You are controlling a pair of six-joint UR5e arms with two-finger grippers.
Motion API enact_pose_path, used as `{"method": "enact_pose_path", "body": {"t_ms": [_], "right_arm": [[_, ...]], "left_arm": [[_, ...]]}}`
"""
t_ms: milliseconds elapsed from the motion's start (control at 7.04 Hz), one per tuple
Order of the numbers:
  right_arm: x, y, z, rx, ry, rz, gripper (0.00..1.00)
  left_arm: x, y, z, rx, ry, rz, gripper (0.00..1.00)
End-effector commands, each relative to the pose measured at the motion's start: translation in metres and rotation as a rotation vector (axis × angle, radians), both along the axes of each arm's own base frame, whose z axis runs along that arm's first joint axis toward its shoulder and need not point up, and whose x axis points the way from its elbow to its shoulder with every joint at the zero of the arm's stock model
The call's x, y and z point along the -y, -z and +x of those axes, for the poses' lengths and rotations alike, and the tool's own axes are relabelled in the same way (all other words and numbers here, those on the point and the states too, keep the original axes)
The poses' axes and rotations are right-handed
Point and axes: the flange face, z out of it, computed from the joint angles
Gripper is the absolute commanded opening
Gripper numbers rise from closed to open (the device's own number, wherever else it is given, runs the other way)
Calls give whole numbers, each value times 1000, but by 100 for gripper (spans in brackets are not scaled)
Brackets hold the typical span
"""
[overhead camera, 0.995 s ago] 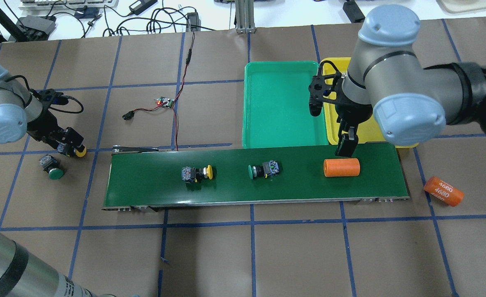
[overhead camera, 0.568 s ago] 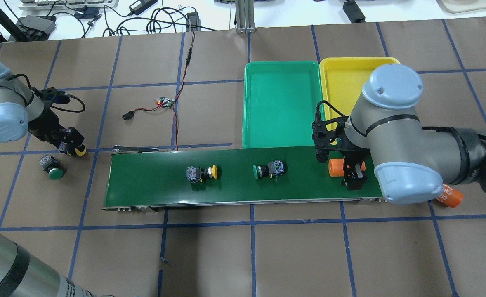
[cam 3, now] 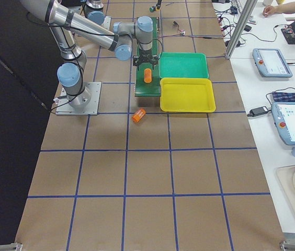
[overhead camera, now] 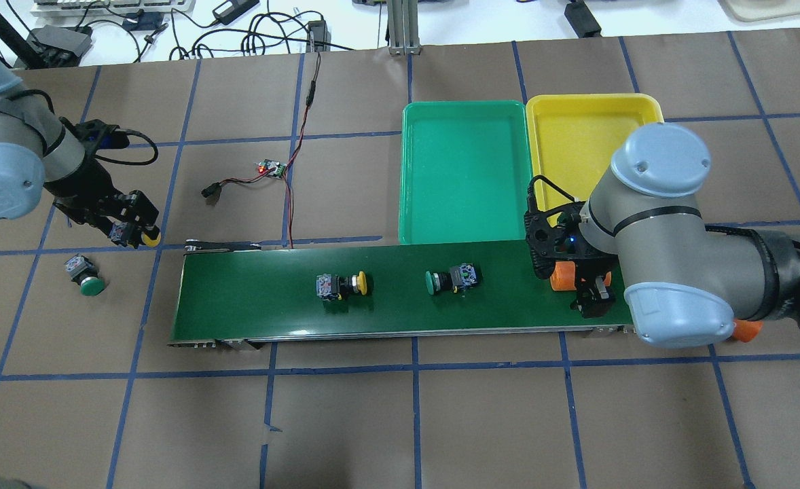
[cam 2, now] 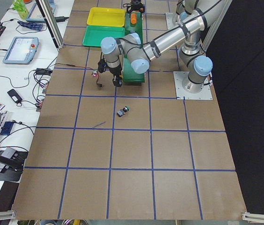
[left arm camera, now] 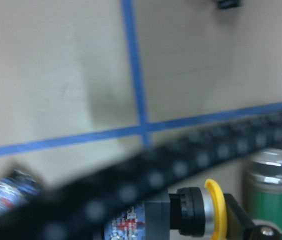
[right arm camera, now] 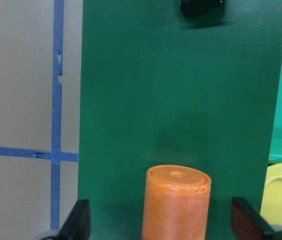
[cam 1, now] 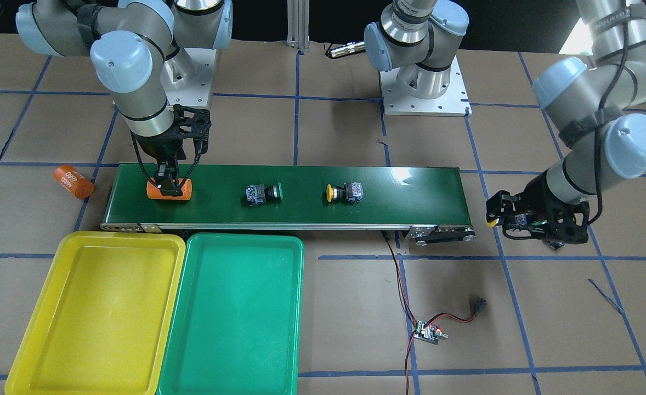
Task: Sort buttons by color to trays
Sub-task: 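Grasp orange cylinder with right gripper while left grasps yellow-capped switch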
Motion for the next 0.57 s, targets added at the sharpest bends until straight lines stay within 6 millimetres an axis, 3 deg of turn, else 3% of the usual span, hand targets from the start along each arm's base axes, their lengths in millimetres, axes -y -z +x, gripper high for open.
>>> {"method": "enact_pose_path", "body": {"t_ms": [0, 142, 284, 426], "right_arm": [[0, 1, -2, -8, 0, 2, 100], [0, 5, -2, -5, 2, 10, 100], [2, 14, -2, -3, 2, 30, 100], [2, 15, -2, -3, 2, 32, 100]], "left_arm": [[-55, 9, -111, 33, -107, 48, 5], [-66, 24, -137, 48, -134, 25, 5], [-67, 30, -152, 49, -140, -1, 12], [-68, 39, -158, 54, -136, 14, 63]]}}
